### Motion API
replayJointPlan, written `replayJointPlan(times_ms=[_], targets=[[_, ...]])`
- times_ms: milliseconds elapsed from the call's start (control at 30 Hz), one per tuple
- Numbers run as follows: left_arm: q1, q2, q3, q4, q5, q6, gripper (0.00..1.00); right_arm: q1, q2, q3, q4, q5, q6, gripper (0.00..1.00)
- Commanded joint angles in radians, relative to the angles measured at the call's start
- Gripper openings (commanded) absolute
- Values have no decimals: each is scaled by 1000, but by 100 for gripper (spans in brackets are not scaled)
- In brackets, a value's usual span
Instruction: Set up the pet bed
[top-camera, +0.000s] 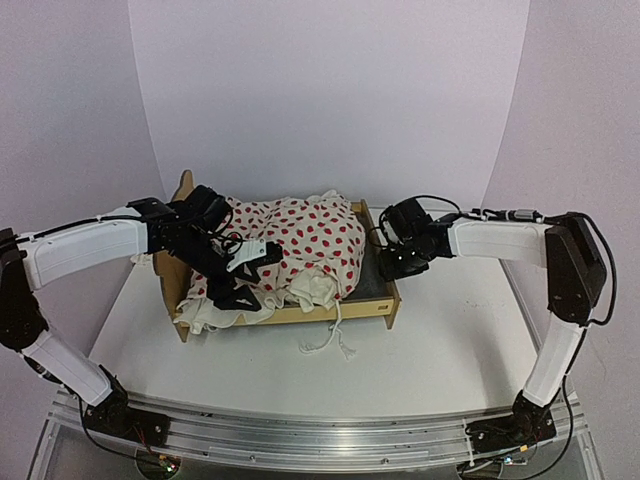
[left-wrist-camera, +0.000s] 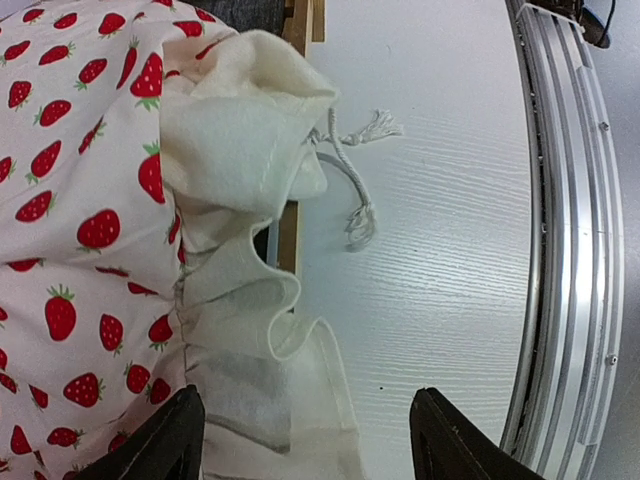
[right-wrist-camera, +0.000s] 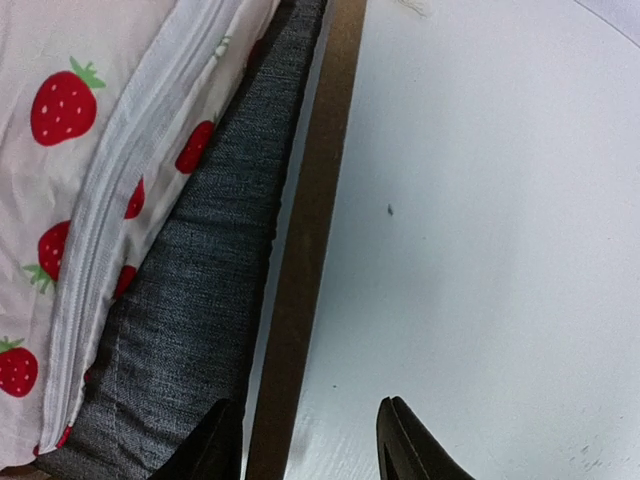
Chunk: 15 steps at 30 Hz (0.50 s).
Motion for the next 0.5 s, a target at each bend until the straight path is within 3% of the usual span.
replayJointPlan(times_ms=[0, 200, 300, 467], targets=[[2, 10, 9, -15, -100, 31, 73, -10, -29, 127, -168, -56, -90, 48], [2, -3, -65, -86, -203, 59, 73, 125, -183, 83, -265, 96, -50, 50], [7, -18, -74, -90, -226, 43, 70, 202, -184, 46, -210, -6, 35, 52], [29, -26, -67, -123, -226, 23, 61, 250, -110, -1, 42, -217, 154, 53]])
